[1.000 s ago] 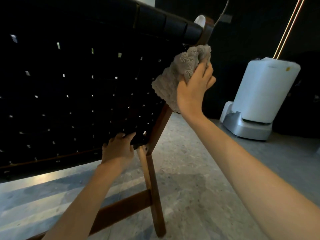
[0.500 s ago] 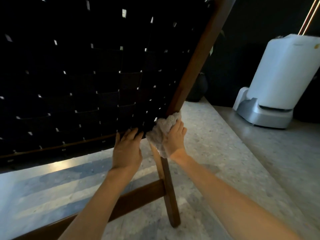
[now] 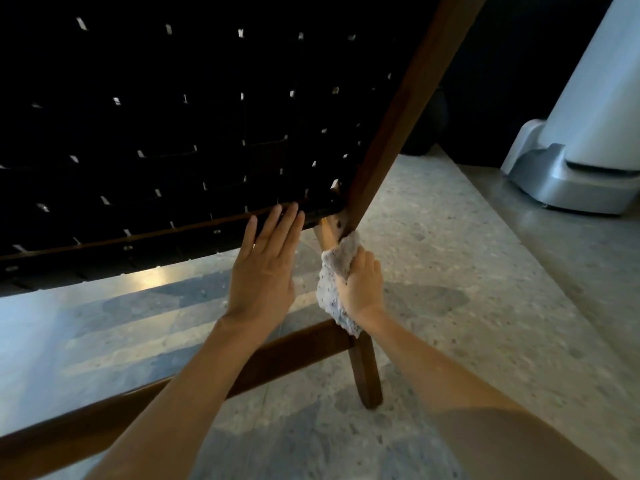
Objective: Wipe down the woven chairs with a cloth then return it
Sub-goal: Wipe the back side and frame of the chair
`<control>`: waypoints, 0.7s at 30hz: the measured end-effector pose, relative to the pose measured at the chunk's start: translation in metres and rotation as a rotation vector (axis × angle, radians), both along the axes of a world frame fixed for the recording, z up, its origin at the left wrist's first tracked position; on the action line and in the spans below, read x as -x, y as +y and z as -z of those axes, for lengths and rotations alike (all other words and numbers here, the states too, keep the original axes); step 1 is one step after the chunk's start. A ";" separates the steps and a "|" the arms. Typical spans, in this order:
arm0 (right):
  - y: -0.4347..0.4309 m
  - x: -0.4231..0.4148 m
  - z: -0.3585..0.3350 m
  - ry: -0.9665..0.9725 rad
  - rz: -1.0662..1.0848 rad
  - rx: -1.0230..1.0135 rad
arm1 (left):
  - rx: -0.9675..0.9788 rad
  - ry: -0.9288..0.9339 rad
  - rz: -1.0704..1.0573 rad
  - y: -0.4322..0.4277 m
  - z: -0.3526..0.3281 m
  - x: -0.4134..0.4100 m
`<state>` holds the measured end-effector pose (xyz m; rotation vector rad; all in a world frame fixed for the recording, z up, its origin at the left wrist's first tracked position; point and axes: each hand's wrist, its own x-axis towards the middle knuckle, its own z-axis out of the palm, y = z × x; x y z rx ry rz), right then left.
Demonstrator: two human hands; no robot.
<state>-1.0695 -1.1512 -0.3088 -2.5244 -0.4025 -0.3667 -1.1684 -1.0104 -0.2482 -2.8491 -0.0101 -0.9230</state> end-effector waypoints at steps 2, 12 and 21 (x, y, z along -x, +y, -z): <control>-0.011 0.018 0.017 -0.034 0.026 0.107 | -0.037 0.010 -0.017 0.000 0.004 0.002; -0.077 0.085 0.122 0.370 0.028 0.057 | -0.119 0.318 0.160 -0.017 0.064 0.044; -0.076 0.099 0.041 -0.140 -0.304 0.041 | -0.075 0.441 0.166 0.020 0.071 0.083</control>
